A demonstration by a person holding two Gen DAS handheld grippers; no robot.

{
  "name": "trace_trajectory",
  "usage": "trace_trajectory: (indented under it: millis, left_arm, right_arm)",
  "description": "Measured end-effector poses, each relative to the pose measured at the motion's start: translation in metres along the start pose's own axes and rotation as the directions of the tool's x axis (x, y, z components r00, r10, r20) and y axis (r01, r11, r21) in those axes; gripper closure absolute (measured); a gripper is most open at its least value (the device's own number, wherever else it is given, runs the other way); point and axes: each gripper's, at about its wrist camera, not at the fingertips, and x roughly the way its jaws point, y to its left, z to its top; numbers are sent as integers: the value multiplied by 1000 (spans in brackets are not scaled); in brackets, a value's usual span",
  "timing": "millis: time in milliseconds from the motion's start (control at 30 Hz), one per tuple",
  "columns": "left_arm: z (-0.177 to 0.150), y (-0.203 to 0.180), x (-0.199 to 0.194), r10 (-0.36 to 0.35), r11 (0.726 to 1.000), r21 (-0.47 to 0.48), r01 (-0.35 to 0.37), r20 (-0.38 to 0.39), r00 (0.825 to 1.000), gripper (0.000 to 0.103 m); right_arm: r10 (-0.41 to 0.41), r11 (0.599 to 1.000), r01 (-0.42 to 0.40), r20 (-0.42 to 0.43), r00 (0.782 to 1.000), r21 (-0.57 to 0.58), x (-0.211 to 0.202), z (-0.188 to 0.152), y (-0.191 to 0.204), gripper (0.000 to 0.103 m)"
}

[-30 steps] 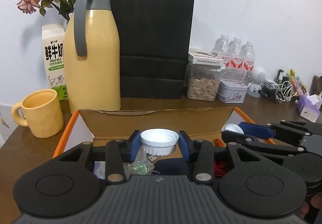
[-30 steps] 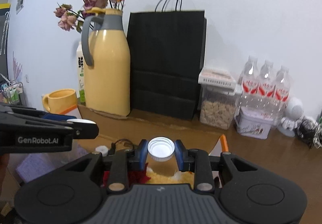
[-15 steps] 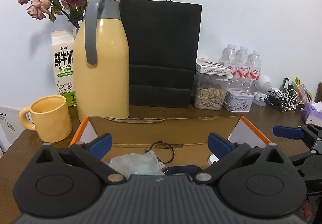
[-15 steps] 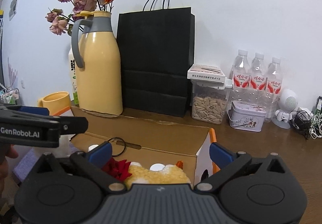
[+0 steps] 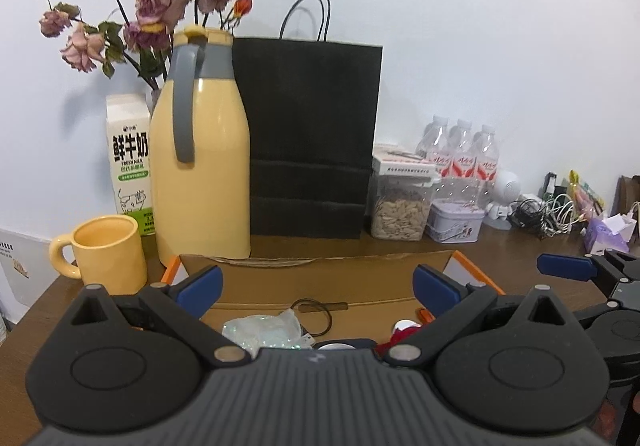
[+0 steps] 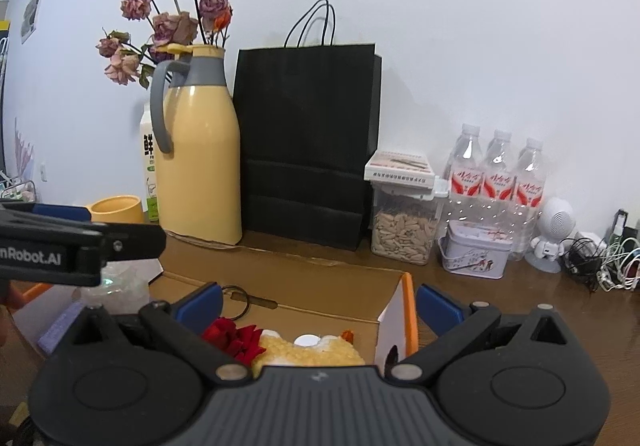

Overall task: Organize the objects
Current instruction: 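Withdraw both tools from the box toward the remaining table items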

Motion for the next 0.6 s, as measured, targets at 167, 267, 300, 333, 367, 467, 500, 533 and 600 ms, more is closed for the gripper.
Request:
trace_trajectory:
  millis: [167, 267, 300, 333, 367, 467, 500, 533, 600]
  left_arm:
    - [-2, 1, -23, -1, 1000, -3, 1, 22, 1000, 0]
    - [-6, 4, -36, 2, 1000, -5, -2, 25, 1000, 0]
    - [-7, 5, -40, 4, 1000, -4, -4, 25, 1000, 0]
    - [-9, 6, -44, 7, 1000, -2, -7, 24, 1000, 0]
    - [-11, 6, -48, 10, 1000, 0, -10, 22, 1000, 0]
    - [-17, 10, -60, 17, 1000, 2, -17, 15, 1000, 0]
    - [-19, 11, -64, 19, 1000, 2, -19, 13, 1000, 0]
    - [-22, 13, -68, 21, 1000, 2, -21, 9, 1000, 0]
    - [-28, 15, -74, 26, 1000, 2, -26, 1, 1000, 0]
  right_arm:
    - [-13, 1000, 13, 12, 1000, -5, -22, -3, 2, 0]
    - [-30, 1000, 30, 16, 999, -9, -37, -6, 3, 0]
    - [-32, 999, 32, 15, 999, -7, -42, -8, 3, 0]
    - [-35, 999, 35, 12, 999, -4, -47, -10, 3, 0]
    - [-38, 999, 38, 8, 999, -4, -52, -12, 3, 0]
    - [-45, 999, 45, -8, 999, -7, -65, -21, 4, 0]
    - [-46, 999, 46, -14, 999, -7, -68, -24, 5, 0]
    - [-47, 999, 47, -21, 999, -6, -73, -28, 5, 0]
    - [-52, 999, 51, -36, 998, -4, -79, -35, 6, 0]
